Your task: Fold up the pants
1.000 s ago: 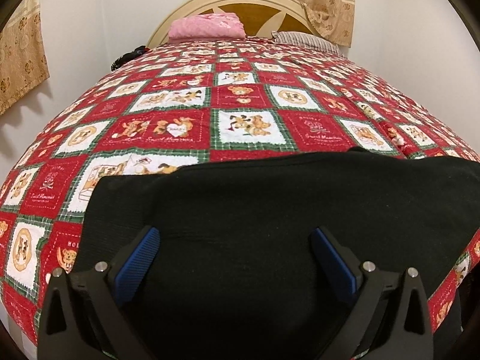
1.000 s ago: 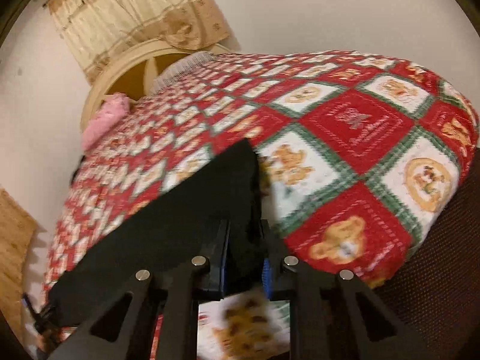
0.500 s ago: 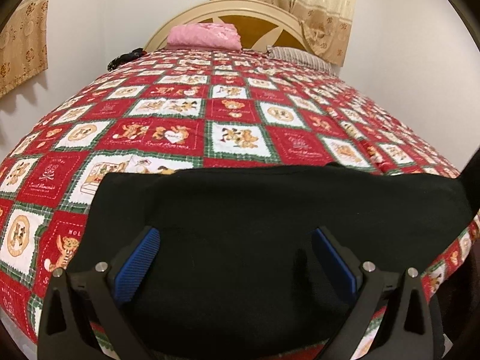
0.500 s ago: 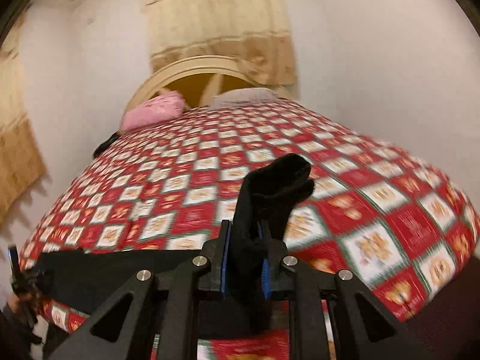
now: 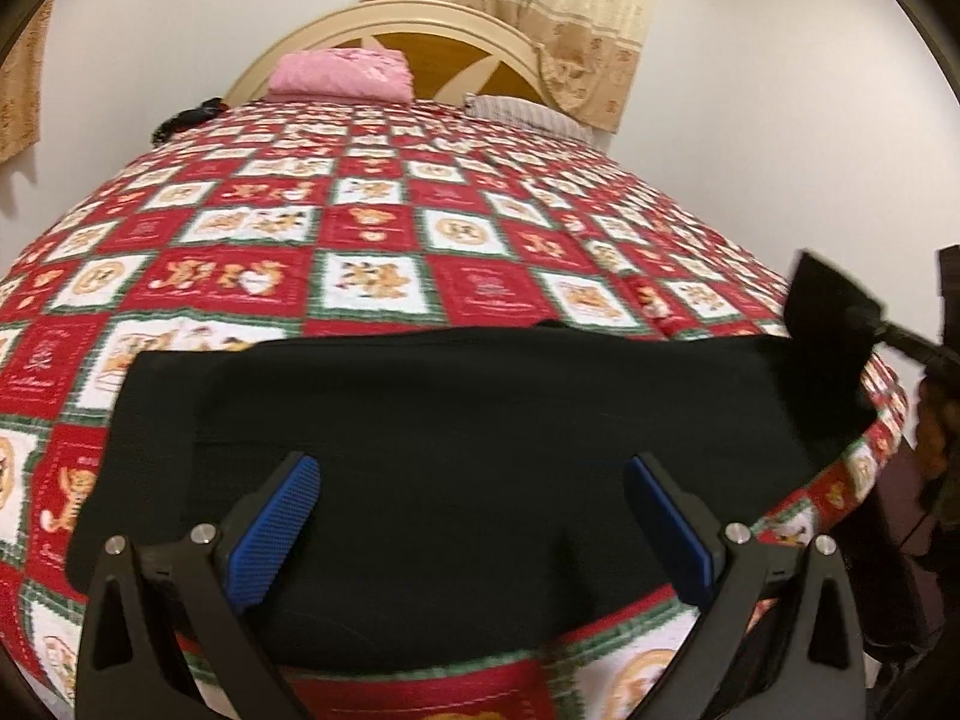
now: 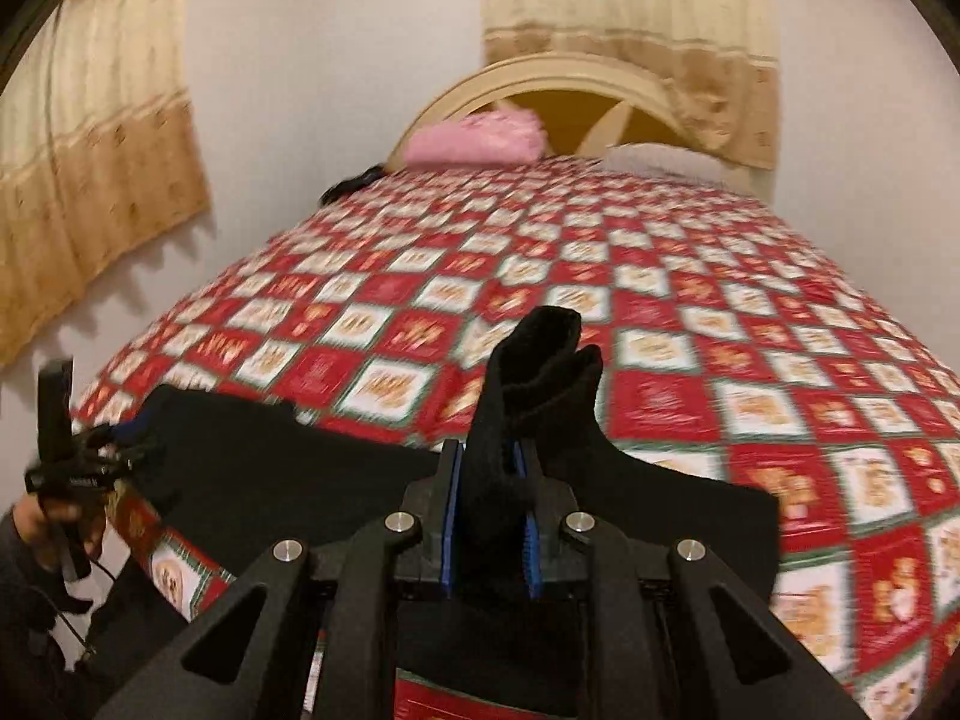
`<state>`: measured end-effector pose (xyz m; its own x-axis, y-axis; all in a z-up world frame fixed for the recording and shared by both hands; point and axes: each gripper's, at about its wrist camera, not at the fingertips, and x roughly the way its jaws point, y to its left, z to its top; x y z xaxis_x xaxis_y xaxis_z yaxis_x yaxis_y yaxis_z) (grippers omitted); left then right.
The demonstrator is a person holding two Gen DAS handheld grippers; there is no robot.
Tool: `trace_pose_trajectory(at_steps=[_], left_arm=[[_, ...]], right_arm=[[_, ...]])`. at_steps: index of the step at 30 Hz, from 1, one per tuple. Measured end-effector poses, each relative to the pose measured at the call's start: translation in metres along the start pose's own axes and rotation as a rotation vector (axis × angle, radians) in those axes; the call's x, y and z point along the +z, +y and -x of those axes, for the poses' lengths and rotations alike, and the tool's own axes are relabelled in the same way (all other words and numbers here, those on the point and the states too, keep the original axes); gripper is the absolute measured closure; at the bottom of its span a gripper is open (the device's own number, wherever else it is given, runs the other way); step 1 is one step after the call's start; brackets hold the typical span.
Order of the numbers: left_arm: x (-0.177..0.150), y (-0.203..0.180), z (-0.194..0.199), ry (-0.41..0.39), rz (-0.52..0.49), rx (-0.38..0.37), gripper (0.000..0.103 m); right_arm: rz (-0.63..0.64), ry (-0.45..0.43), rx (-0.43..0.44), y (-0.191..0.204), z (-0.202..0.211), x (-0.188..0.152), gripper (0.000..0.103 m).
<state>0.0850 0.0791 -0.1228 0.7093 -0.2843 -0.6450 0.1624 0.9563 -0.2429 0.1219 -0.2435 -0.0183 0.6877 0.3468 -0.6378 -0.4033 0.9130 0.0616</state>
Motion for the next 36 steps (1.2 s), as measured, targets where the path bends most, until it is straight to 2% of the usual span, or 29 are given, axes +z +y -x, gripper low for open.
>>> trace_pose_trajectory(at_steps=[7,9,11,13,17,19,21,24,27,30,31,32,33,36], left_arm=[[0.004,-0.031,-0.016,0.048,-0.026,-0.107,0.0],[0.005,-0.038,-0.021,0.064,-0.02,-0.139,0.0],[0.008,-0.047,-0.028,0.074,-0.018,-0.174,0.0],[0.011,-0.06,-0.036,0.078,-0.024,-0.21,0.0],[0.021,-0.091,-0.055,0.099,-0.05,-0.273,0.0],[0.026,-0.104,-0.064,0.104,-0.055,-0.286,0.0],[0.028,-0.112,-0.068,0.107,-0.062,-0.288,0.0],[0.028,-0.118,-0.07,0.104,-0.07,-0.263,0.0],[0.026,-0.116,-0.07,0.113,-0.051,-0.272,0.0],[0.026,-0.116,-0.071,0.117,-0.047,-0.277,0.0],[0.026,-0.115,-0.07,0.118,-0.043,-0.283,0.0],[0.026,-0.115,-0.07,0.119,-0.04,-0.286,0.0],[0.026,-0.115,-0.071,0.12,-0.039,-0.287,0.0],[0.028,-0.116,-0.071,0.117,-0.031,-0.303,0.0]], right_arm=[[0.079,0.182,0.046,0.033,-0.064,-0.039,0.085],[0.079,0.214,0.076,0.033,-0.069,-0.048,0.073],[0.084,0.204,0.127,0.034,-0.061,-0.054,0.065],[0.083,0.187,0.181,0.032,-0.051,-0.057,0.064],[0.04,0.145,0.234,0.021,-0.034,-0.06,0.064],[0.007,0.121,0.216,0.013,-0.031,-0.059,0.064],[0.0,0.108,0.16,0.01,-0.03,-0.056,0.064],[0.016,0.092,0.175,0.018,-0.029,-0.053,0.064],[0.052,0.106,0.172,0.034,-0.034,-0.055,0.064],[0.036,0.151,0.115,0.038,-0.051,-0.06,0.064],[0.027,0.159,0.095,0.037,-0.056,-0.062,0.067],[0.019,0.175,0.087,0.036,-0.062,-0.064,0.082],[0.016,0.178,0.091,0.036,-0.062,-0.065,0.089],[0.031,0.153,0.11,0.041,-0.053,-0.063,0.095]])
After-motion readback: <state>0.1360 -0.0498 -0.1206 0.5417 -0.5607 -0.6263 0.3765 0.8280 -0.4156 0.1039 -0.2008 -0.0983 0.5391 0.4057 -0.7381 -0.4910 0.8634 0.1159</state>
